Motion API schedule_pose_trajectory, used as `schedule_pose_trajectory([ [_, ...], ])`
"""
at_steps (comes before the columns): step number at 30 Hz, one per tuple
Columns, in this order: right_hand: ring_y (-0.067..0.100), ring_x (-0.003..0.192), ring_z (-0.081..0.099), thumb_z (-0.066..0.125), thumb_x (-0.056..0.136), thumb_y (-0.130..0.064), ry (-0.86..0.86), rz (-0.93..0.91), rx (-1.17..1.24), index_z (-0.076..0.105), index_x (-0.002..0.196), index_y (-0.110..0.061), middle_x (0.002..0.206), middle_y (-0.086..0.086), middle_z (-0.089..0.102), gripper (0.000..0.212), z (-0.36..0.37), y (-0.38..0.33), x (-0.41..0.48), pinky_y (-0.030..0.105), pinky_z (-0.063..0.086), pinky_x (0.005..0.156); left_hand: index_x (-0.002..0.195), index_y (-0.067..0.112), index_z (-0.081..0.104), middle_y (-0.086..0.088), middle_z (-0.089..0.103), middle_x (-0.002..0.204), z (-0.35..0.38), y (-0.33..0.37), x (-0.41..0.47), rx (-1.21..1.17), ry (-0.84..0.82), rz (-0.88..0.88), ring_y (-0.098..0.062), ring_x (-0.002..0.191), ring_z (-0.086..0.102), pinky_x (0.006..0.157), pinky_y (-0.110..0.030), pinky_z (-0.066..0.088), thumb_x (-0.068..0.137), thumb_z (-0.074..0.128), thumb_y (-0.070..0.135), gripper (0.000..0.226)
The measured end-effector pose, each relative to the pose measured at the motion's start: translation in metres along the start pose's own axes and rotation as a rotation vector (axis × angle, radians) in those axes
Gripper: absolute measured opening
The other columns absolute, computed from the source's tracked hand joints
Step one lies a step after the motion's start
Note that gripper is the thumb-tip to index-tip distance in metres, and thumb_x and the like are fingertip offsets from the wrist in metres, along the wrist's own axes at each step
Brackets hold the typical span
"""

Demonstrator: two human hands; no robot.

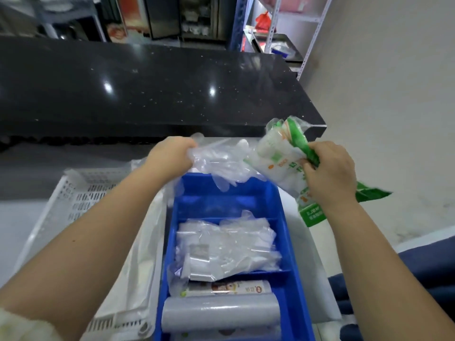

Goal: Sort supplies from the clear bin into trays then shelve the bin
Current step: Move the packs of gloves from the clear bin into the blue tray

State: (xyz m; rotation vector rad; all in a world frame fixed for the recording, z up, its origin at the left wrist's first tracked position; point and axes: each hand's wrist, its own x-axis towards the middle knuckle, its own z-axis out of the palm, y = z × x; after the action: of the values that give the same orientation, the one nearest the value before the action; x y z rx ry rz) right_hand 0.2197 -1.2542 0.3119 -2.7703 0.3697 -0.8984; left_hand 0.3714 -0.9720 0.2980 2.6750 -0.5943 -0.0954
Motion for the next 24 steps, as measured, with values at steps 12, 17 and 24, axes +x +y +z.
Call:
schedule_pose_trajectory([
  [12,0.03,0.083,0.053,0.063,0.08,-0.007,-0.172,-0.232,-0.073,0.066,0.093,-0.01,0.09,0.007,0.064,0.014,0.039,-0.054,0.009,0.043,0.041,0.073,0.066,0.022,0.058,-0.004,0.063,0.072,-0.091,-0.032,-0.05,-0.057,0.26,-0.167,-0.027,0.068,0.058,0.061,-0.038,0.049,0.084,0.054,0.028,0.02],
  [17,0.027,0.089,0.052,0.06,0.081,-0.007,-0.359,-0.491,-0.135,0.063,0.103,-0.015,0.099,0.003,0.063,0.024,0.074,-0.106,0.003,0.036,0.036,0.074,0.079,0.017,0.066,-0.006,0.065,0.077,-0.108,-0.034,-0.058,-0.104,0.359,-0.148,-0.029,0.073,0.06,0.064,-0.041,0.05,0.082,0.059,0.024,0.011],
  [24,0.027,0.104,0.05,0.057,0.088,-0.013,-0.506,-0.516,-0.108,0.058,0.117,-0.018,0.113,0.004,0.06,0.029,0.094,-0.116,0.005,0.036,0.039,0.085,0.077,0.018,0.065,-0.003,0.065,0.076,-0.092,-0.026,-0.062,-0.153,0.302,-0.121,-0.026,0.073,0.06,0.066,-0.042,0.05,0.084,0.061,0.034,0.018],
])
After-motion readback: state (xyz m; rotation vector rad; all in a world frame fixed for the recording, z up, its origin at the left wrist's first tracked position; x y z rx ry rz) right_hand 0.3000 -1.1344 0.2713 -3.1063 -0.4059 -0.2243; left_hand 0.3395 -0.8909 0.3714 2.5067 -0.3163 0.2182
